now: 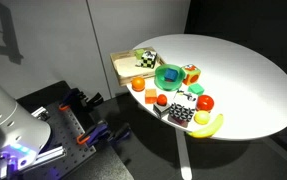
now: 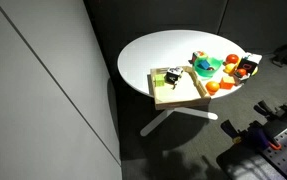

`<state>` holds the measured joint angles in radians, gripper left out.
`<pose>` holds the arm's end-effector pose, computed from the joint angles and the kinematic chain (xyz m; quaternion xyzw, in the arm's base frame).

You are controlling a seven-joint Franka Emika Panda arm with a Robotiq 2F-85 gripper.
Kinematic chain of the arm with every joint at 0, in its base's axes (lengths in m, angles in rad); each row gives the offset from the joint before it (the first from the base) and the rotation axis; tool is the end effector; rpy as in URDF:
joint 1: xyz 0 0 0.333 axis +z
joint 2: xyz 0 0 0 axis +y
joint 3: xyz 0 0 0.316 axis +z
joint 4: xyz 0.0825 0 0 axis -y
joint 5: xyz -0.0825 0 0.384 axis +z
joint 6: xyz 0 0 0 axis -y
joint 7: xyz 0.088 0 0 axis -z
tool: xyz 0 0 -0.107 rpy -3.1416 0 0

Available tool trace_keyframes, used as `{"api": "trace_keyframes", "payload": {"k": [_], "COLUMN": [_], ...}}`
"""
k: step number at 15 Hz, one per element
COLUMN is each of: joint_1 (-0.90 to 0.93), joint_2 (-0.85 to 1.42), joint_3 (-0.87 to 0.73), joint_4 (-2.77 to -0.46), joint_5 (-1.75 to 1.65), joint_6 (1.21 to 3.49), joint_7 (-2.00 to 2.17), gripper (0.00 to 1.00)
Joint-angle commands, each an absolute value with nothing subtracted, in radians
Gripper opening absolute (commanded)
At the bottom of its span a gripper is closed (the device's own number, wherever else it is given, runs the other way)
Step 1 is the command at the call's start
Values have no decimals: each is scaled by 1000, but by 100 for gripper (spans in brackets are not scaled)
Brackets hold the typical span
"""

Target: Put one square plush toy in the box

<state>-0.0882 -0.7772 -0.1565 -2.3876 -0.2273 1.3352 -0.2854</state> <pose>0.2652 -0.1074 0.5535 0.9877 0.0390 -0.1497 0.0236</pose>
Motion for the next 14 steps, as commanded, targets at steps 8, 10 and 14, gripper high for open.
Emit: {"api": "trace_keyframes", "payload": {"k": [8,10,14], "joint_1": [-61,-56,-50], "joint_2": [-750,-732,-690], "joint_3": [-167,-170,-177], "joint_4": [-2376,-2370,-2361], "joint_5": [-219,-209,-181], "joint_6": [1353,1376,1455], "joint_7": [-249,-244,-245], "gripper": [100,100,100]}}
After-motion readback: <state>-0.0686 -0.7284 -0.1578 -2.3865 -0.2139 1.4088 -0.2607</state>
